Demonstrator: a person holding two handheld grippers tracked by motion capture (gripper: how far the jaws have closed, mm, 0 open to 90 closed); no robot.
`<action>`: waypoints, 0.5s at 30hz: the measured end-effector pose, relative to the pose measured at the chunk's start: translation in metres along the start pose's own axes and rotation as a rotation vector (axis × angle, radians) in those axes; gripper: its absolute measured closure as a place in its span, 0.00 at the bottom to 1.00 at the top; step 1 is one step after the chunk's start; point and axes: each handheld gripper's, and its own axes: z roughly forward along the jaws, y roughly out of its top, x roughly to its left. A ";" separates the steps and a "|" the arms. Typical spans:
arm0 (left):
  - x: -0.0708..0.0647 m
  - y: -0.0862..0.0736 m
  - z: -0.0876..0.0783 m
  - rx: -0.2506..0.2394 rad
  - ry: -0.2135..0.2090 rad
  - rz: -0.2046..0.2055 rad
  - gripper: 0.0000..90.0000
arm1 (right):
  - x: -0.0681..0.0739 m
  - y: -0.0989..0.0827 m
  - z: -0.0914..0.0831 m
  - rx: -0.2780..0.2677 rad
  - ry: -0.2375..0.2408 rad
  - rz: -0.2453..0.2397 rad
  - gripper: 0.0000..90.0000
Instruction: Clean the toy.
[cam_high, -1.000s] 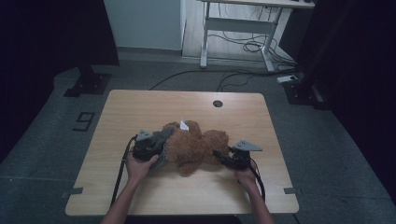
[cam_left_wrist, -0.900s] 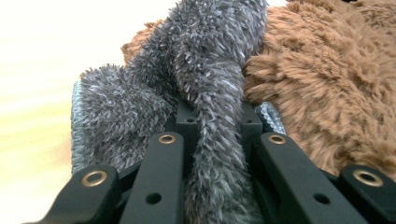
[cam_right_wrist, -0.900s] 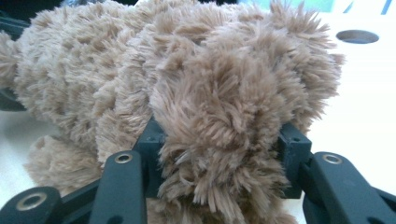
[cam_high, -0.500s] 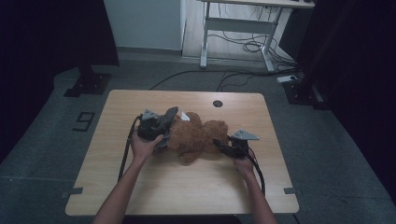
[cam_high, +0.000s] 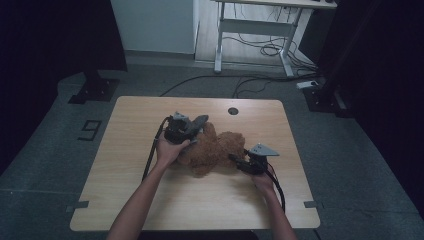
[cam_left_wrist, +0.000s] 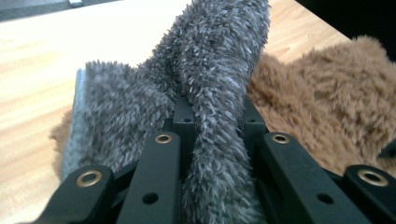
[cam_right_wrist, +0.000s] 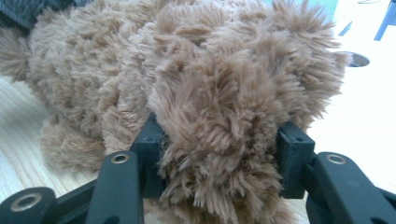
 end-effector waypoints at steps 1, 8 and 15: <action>-0.001 -0.003 -0.001 -0.003 -0.001 0.005 0.84 | 0.000 0.000 0.000 0.003 0.000 0.001 0.52; -0.021 -0.029 -0.018 -0.028 0.026 0.095 0.85 | 0.005 -0.001 -0.010 0.039 0.013 0.007 0.45; -0.033 -0.050 -0.029 -0.070 0.028 0.118 0.86 | 0.004 -0.002 -0.022 0.057 0.043 0.071 0.26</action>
